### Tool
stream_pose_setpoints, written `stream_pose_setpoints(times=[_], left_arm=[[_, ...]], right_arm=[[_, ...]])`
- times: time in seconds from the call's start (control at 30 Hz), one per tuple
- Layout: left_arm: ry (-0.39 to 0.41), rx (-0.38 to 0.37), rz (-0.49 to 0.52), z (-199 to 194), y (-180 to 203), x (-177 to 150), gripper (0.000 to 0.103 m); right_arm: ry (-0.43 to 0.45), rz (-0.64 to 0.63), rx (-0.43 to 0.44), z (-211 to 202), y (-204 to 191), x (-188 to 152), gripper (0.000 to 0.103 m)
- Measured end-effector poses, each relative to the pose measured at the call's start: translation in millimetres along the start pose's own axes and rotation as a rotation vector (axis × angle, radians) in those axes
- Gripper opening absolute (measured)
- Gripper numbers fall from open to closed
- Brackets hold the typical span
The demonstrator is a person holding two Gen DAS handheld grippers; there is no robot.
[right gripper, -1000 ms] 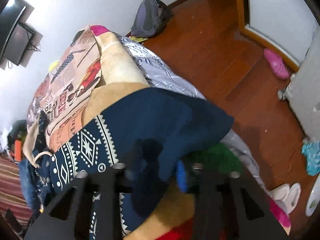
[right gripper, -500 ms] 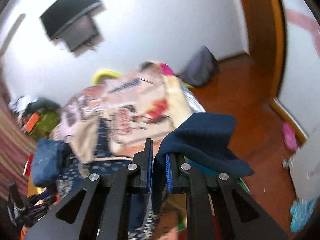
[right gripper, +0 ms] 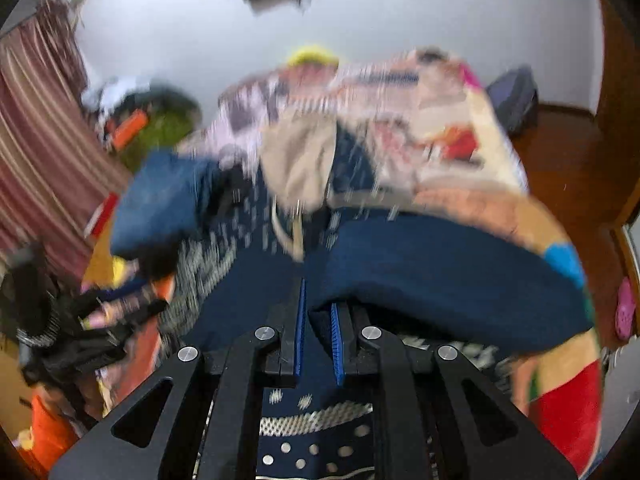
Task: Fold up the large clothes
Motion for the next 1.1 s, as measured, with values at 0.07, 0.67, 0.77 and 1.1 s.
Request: stream_pose_setpoints(times=[0.07, 0.67, 0.77, 1.1], left_arm=[[-0.006, 0.001, 0.002, -0.6, -1.0, -4.4, 0.062], [-0.025, 0.0, 0.038, 10.6, 20.6, -2.6, 0.062], [-0.025, 0.006, 0.062, 13.5, 27.1, 1.2, 0.062], [-0.044, -0.013, 0.055, 29.3, 36.3, 8.2, 0.062]], right_arm=[[-0.058, -0.008, -0.021, 16.7, -0.4, -14.4, 0.011], [0.053, 0.051, -0.076, -59.9, 25.9, -11.5, 0.041], [0.143, 0.115, -0.105, -81.8, 47.5, 0.1, 0.051], [0.156, 0.468, -0.107, -74.9, 152.6, 10.5, 0.052]])
Point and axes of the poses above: each gripper's, at about its wrist camera, not at the fingertips, and z roughly the way its jaws point, y to its right, x to its top, the point moved 7 cm from there along z, roughly the way its jaws point, and after that the axes turned 10 degrees about z, right-handed, at the moved point
